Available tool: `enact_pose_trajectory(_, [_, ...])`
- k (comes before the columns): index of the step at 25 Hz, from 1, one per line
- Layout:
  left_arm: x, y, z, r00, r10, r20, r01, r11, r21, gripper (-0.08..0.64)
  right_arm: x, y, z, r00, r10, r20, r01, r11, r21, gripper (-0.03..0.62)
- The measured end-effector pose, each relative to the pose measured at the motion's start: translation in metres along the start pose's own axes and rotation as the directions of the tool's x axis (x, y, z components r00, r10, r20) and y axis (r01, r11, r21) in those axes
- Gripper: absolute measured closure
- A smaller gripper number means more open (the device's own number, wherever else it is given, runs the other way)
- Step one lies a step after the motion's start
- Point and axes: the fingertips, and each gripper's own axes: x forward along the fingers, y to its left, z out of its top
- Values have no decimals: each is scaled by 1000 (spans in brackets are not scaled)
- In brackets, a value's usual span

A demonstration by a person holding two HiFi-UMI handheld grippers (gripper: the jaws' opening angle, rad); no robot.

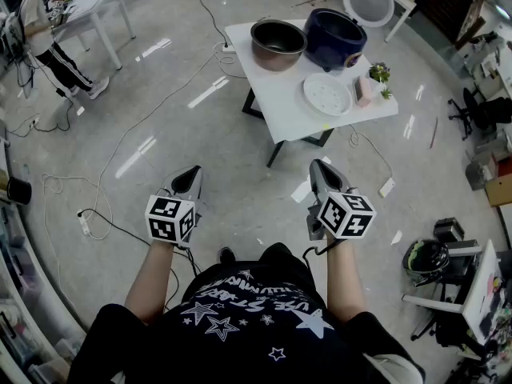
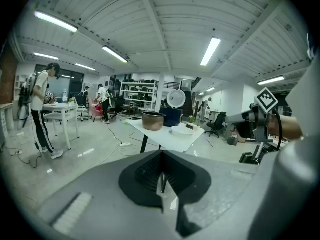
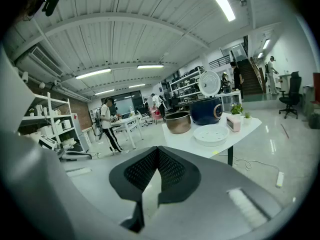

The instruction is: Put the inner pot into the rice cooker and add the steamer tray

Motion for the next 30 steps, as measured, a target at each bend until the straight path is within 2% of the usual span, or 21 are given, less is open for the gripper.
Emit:
enact_pose_trajectory(4, [1,5,13,1000,2,26,-2,1000,-5,557,4,3,7,1000,-14,8,14,1000,-25,569])
enact_pose_trajectory(9, [-2,1,9,1000,-4,16,4,1000,-5,557,3,1,6,1000,-20,-7,20,1000,-24,569])
enact_pose_trajectory(14, [-12,8,16,999,-1,37,2,1000,-20,557,11,17,4,1000,-5,-23,5,1000,-25,569])
enact_pose_trajectory(18, [-20,10,10,999,-28,41,28,1000,-13,557,21,38,0,999,23,-25,-24,999,-34,569])
enact_pose_trajectory(23, [-31,12,-7,997,-70,38,72,996,-47,555,27,58,-6,999,50,6,-50,999,-12,568])
enact_pose_trajectory(24, [-33,13,-8,996,-80,36,82,996,-42,536,30,62,-8,998,59,-1,-59,998,-13,564])
enact_pose_trajectory(25, [-34,15,-8,996,-86,34,88,996,-36,482,33,67,-10,997,71,-12,-71,997,-17,550])
enact_pose_trajectory(27, [-35,21,-6,995,-88,39,89,996,-28,364,42,74,-15,994,98,-41,-99,995,-27,437])
enact_pose_trajectory(30, [-33,32,-1,995,-79,63,82,996,-44,258,58,81,-16,990,131,-58,-132,991,-19,302])
